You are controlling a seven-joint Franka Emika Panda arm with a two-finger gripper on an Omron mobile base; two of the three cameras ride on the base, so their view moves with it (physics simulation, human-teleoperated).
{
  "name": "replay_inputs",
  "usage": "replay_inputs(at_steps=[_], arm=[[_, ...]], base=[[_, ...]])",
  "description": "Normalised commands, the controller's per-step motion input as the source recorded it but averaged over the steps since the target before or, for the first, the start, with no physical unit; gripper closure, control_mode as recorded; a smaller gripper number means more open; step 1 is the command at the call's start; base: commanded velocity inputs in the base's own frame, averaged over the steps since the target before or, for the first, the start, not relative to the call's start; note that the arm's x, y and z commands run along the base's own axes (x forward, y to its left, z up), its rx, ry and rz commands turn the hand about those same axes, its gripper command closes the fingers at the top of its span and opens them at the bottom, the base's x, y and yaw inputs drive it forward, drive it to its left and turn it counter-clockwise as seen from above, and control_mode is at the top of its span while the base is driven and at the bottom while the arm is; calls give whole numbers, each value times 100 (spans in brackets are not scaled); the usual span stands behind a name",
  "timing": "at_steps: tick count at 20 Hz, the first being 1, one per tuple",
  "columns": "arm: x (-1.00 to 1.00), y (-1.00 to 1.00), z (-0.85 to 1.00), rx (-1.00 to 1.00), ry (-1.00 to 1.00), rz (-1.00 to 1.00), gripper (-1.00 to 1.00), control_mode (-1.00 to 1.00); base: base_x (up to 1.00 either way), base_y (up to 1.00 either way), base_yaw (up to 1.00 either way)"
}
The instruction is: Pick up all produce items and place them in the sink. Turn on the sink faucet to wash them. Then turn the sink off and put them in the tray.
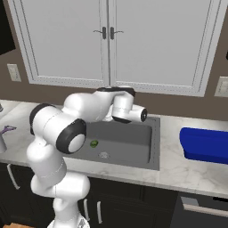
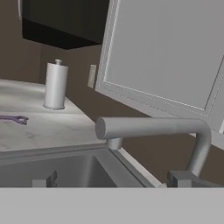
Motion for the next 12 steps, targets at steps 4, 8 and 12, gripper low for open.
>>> replay_inputs(at_steps=[4,8,12], arm=[[3,1,0,0,-1,0,-100,-100],[0,-7,0,0,-5,0,-100,-100],[0,-11,0,0,-4,0,-100,-100]], base=[[0,0,0],[0,0,0],[0,0,0]])
